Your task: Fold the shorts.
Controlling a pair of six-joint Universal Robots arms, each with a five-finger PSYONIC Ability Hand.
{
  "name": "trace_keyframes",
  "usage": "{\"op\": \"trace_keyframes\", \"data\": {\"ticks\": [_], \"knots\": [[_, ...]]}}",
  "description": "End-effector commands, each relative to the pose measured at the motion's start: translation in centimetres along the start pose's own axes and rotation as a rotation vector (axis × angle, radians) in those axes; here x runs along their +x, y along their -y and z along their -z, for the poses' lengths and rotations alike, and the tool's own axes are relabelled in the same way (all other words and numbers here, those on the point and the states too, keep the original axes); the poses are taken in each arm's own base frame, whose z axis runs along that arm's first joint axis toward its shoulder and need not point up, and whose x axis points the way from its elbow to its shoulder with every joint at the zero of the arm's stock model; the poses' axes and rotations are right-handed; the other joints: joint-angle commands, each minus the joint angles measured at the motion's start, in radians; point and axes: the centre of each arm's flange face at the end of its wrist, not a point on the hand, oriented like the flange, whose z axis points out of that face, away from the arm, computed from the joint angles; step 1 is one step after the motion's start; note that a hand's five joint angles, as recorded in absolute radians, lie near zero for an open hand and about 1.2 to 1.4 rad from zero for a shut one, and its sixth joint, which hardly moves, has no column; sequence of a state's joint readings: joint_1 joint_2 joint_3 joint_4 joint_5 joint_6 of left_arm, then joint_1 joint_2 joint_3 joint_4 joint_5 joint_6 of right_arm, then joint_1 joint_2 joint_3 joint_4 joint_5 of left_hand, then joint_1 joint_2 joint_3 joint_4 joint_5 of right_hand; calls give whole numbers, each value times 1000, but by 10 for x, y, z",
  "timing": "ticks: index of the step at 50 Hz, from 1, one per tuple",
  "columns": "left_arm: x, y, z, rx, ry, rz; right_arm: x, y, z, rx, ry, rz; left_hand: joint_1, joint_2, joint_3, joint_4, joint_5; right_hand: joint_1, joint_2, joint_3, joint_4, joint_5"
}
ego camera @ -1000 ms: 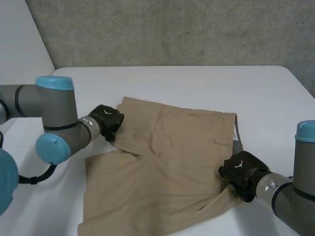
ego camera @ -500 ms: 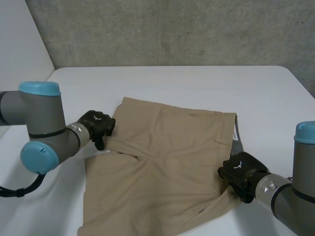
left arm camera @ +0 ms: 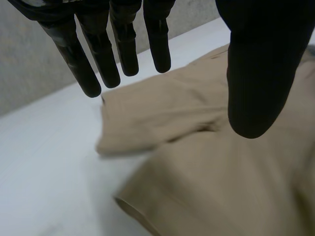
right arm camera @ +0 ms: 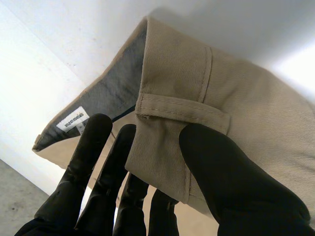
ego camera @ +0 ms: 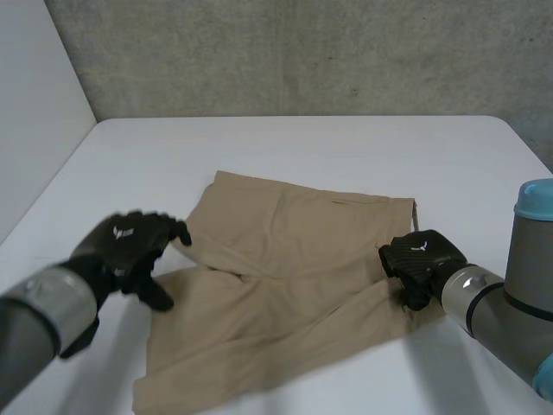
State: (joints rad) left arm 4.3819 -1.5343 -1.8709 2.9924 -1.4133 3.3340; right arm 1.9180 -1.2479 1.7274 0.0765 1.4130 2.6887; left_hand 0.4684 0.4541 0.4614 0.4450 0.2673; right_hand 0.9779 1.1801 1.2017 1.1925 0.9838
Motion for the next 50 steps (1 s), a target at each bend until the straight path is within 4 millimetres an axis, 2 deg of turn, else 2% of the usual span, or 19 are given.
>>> {"op": "trace_keyframes", "data": {"ticks": [1,10,15,16,17,20,21,23,24,28,32,34,36,38,39,42,43,47,50], "knots": [[12,-36,33,-97,-15,121,4,0,-4,22,-25,-21,18,32,25,42,45,418,216,195,204,238],[22,-75,44,-236,-36,142,3,-2,-4,24,-26,-22,18,32,25,42,45,418,216,195,204,238],[24,-87,35,-284,-48,145,2,-1,-4,32,-27,-19,71,85,78,94,97,418,216,195,204,238],[24,-88,32,-283,-48,144,2,-1,-4,31,-28,-19,129,143,136,152,156,418,216,195,204,238],[23,-88,25,-267,-43,141,2,-1,-4,33,-27,-19,319,333,326,342,345,418,216,195,204,238],[19,-84,13,-218,-25,131,4,0,-5,40,-34,-18,552,566,559,575,578,418,216,195,204,238],[17,-80,5,-185,-14,124,4,1,-5,44,-37,-17,724,738,731,747,751,418,216,195,204,238],[15,-75,-5,-160,-6,111,7,4,-7,56,-51,-16,913,927,920,936,939,418,216,195,204,238],[14,-72,-10,-146,-7,100,9,5,-7,60,-58,-14,928,942,935,951,954,418,216,195,204,238],[16,-42,-37,-39,-27,3,16,13,-10,81,-97,-10,928,942,935,951,954,418,216,195,204,238],[4,14,-84,156,22,-122,25,26,-17,122,-135,-2,928,942,935,951,954,418,216,195,204,238],[4,26,-99,198,35,-148,30,32,-28,152,-162,4,928,942,935,951,954,418,216,195,204,238],[2,42,-125,248,64,-174,34,37,-35,175,-185,7,928,942,935,951,954,418,216,195,204,238],[3,47,-143,267,76,-184,41,45,-45,210,-227,12,928,942,935,951,954,418,216,195,204,238],[4,49,-163,284,86,-192,43,48,-49,225,-243,17,928,942,935,951,954,418,216,195,204,238],[3,48,-195,303,107,-202,54,55,-70,277,-304,26,928,942,935,951,954,418,216,195,204,238],[1,47,-213,313,120,-210,56,56,-76,288,-315,30,928,942,935,951,954,418,216,195,204,238],[2,35,-250,320,134,-242,63,62,-105,353,-359,66,928,942,935,951,954,418,216,195,204,238],[2,29,-267,340,148,-271,64,59,-130,384,-373,120,928,942,935,951,954,418,216,195,204,238]]}}
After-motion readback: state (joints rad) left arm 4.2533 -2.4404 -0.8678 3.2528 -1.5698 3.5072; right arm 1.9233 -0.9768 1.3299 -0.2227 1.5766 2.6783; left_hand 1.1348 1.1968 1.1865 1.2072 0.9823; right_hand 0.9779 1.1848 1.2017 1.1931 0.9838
